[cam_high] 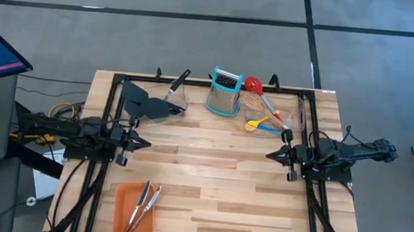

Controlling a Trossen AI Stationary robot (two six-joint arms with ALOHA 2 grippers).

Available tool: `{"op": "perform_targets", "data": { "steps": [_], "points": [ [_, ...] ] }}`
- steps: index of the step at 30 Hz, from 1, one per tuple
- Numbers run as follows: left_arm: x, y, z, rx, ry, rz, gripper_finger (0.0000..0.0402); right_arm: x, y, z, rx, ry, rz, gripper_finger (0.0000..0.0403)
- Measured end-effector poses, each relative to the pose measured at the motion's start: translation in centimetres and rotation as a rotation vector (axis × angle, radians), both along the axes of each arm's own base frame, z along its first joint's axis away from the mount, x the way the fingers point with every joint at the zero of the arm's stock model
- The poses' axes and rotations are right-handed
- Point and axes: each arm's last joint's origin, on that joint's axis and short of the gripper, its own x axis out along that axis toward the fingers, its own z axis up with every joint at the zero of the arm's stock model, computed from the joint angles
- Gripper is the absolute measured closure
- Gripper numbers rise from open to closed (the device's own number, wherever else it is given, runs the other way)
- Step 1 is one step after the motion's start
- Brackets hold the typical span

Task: Pick & Place Kitchen Items
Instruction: Return to Home Position

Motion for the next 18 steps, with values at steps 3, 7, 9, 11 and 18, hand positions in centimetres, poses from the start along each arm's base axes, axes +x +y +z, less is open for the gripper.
{"op": "perform_targets", "data": {
  "steps": [3, 7, 9, 11, 18],
  "points": [
    [0.00, 0.00, 0.01, 0.000, -0.001, 0.000, 0.0400, 0.00, 0.00, 0.00, 0.000, 0.000, 0.000, 0.0403],
    [0.00, 0.00, 0.04, -0.001, -0.004, 0.000, 0.0400, 0.00, 0.00, 0.00, 0.000, 0.000, 0.000, 0.0403],
    [0.00, 0.00, 0.05, -0.001, -0.005, 0.000, 0.0400, 0.00, 0.00, 0.00, 0.000, 0.000, 0.000, 0.0403],
    [0.00, 0.00, 0.05, -0.001, -0.005, 0.000, 0.0400, 0.00, 0.00, 0.00, 0.000, 0.000, 0.000, 0.0403],
    [0.00, 0.00, 0.06, -0.001, -0.006, 0.000, 0.0400, 0.00, 0.00, 0.00, 0.000, 0.000, 0.000, 0.0403]
  ]
}}
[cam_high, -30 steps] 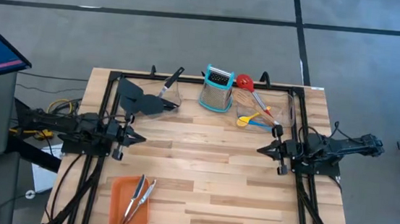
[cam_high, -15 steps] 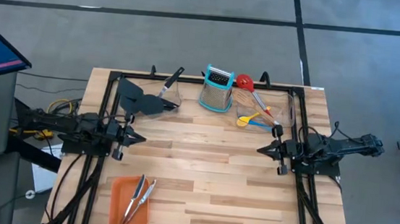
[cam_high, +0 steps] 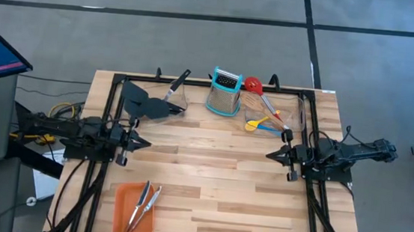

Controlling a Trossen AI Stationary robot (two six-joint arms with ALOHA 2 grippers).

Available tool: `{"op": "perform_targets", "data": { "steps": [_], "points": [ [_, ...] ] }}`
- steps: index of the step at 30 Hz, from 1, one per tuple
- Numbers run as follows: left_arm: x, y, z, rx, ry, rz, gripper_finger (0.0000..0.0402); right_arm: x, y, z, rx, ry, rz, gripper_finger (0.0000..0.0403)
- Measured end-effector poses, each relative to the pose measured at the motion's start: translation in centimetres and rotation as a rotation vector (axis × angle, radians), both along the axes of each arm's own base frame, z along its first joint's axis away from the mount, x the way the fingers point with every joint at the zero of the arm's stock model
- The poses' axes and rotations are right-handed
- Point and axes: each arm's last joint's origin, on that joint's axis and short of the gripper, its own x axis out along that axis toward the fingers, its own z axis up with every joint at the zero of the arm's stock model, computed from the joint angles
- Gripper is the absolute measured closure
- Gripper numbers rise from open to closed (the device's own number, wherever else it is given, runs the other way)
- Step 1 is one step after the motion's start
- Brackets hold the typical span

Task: Pick & Place Kitchen Items
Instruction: Return to Home Position

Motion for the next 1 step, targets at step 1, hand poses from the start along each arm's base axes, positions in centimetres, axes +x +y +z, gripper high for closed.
{"op": "perform_targets", "data": {
  "steps": [1],
  "points": [
    [0.00, 0.00, 0.01, 0.000, -0.001, 0.000, 0.0400, 0.00, 0.00, 0.00, 0.000, 0.000, 0.000, 0.0403]
  ]
}}
